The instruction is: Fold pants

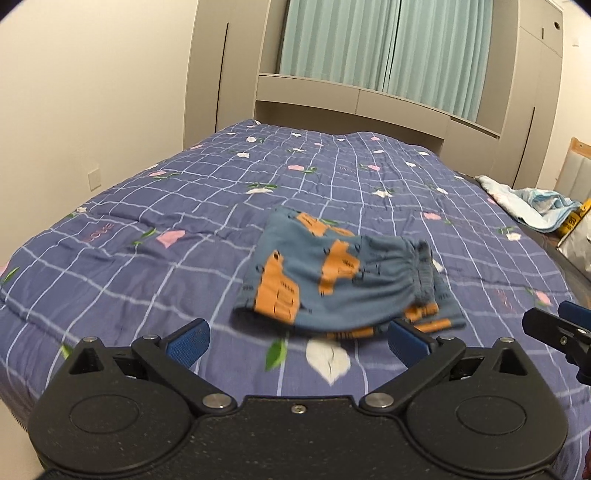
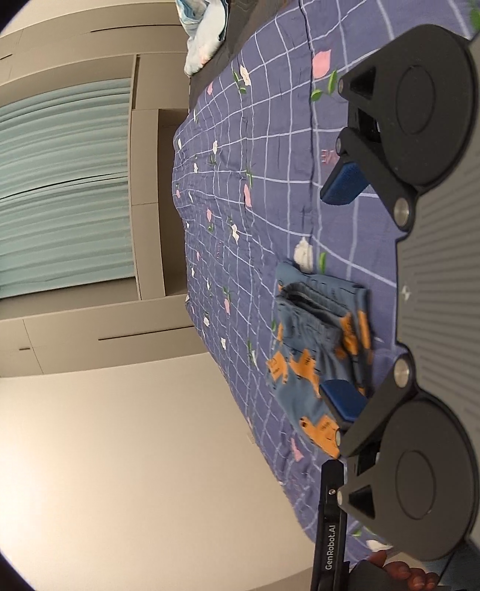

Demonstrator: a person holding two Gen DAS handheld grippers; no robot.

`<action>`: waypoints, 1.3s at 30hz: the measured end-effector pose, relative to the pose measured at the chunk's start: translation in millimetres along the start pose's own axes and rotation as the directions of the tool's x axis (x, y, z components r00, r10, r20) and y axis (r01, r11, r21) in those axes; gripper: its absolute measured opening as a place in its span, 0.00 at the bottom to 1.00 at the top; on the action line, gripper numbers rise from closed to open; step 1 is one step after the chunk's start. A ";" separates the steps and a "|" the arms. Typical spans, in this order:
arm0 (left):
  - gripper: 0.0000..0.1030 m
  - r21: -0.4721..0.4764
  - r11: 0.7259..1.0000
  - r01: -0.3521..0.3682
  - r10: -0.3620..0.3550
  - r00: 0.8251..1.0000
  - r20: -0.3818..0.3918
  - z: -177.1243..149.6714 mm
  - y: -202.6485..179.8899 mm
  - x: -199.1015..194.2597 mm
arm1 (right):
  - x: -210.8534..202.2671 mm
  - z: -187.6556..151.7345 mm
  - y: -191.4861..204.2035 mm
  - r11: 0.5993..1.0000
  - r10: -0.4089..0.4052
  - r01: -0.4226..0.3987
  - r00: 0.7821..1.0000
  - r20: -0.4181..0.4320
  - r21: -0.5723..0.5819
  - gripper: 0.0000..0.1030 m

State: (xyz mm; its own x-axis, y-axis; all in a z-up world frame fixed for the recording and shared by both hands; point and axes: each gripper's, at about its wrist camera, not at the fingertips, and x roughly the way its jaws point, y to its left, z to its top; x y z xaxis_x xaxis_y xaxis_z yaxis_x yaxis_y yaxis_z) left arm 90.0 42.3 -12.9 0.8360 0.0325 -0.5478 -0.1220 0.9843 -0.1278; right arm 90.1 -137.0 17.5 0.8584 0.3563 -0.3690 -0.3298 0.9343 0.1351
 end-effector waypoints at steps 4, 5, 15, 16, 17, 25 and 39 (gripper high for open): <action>0.99 0.027 1.000 -0.006 0.006 1.000 0.011 -15.6 -1.5 -10.9 | -9.1 -14.1 3.5 1.000 -0.002 0.002 1.000 -0.010 -0.007 1.00; 0.99 0.033 0.999 -0.008 0.008 1.000 0.014 -17.5 -1.2 -12.8 | -11.5 -17.0 4.0 1.000 -0.006 0.006 1.000 -0.011 -0.008 1.00; 0.99 0.034 0.999 -0.008 0.008 1.000 0.010 -33.2 -0.2 -21.3 | -21.8 -26.3 8.6 0.999 -0.018 0.018 1.000 0.003 -0.039 1.00; 0.99 0.033 0.999 -0.008 0.008 1.000 0.009 -32.8 -0.2 -21.1 | -21.6 -26.2 8.5 0.999 -0.018 0.018 1.000 0.002 -0.039 1.00; 0.99 0.033 0.999 -0.008 0.008 1.000 0.010 -33.0 -0.2 -21.0 | -21.4 -26.4 8.2 0.999 -0.017 0.017 1.000 0.002 -0.039 1.00; 0.99 0.032 0.999 -0.008 0.007 1.000 0.011 -32.4 0.2 -21.0 | -20.6 -28.5 8.3 0.999 -0.014 0.014 1.000 -0.005 -0.043 1.00; 0.99 0.032 0.999 -0.011 0.011 1.000 0.011 -31.8 -2.3 -22.4 | -19.3 -31.5 8.7 0.999 -0.010 0.010 1.000 -0.011 -0.045 1.00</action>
State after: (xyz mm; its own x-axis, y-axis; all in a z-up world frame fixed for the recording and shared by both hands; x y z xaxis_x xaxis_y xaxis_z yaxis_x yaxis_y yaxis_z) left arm 54.6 33.7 -26.7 0.8403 0.0449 -0.5402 -0.1139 0.9890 -0.0949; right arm 58.4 -135.9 -3.2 0.8574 0.3468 -0.3803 -0.3390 0.9365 0.0897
